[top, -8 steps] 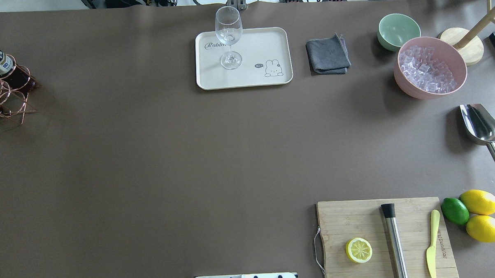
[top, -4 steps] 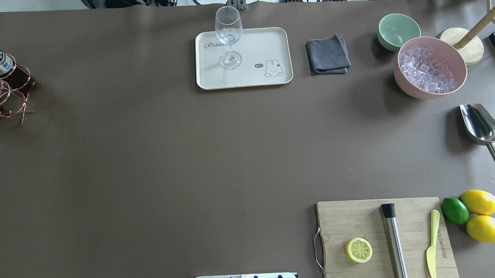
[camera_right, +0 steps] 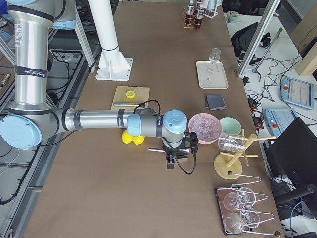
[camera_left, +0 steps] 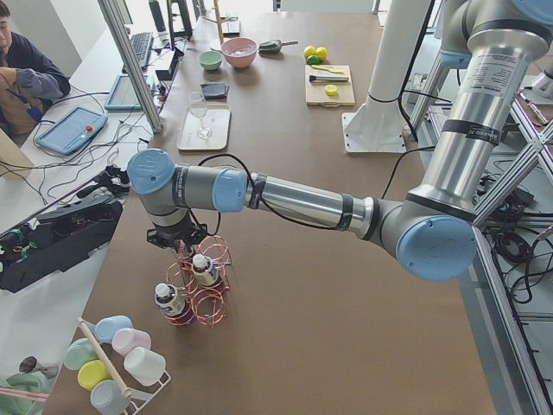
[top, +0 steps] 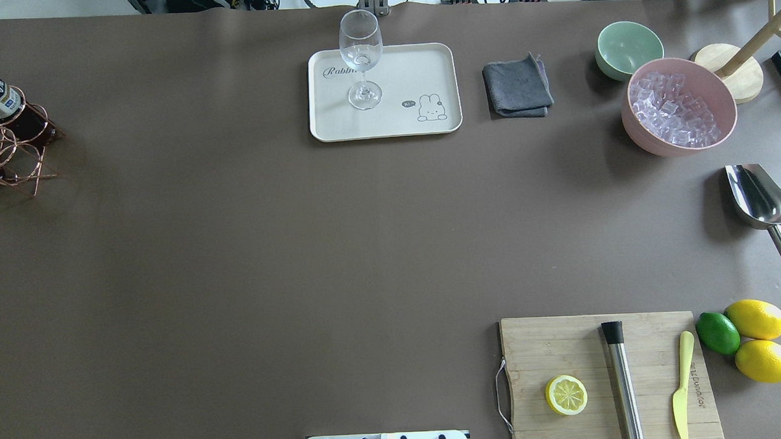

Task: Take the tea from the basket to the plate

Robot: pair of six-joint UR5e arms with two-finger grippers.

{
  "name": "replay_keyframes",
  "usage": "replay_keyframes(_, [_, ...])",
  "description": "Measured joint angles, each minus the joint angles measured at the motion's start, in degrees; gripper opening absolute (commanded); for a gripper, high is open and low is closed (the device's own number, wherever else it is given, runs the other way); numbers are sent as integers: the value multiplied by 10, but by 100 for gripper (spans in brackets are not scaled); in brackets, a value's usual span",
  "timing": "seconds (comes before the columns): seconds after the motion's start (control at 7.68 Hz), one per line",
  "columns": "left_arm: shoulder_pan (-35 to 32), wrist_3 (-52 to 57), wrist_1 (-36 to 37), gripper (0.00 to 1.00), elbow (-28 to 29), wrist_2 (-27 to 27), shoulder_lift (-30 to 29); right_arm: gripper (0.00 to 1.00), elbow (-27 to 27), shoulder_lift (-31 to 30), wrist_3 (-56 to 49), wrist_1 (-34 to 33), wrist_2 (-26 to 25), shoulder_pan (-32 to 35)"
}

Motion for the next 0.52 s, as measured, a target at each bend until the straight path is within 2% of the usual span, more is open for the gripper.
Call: replay_keyframes(0.52, [-4,-1,24,0,-40,-6,1,100,0,0,0,0,0,0])
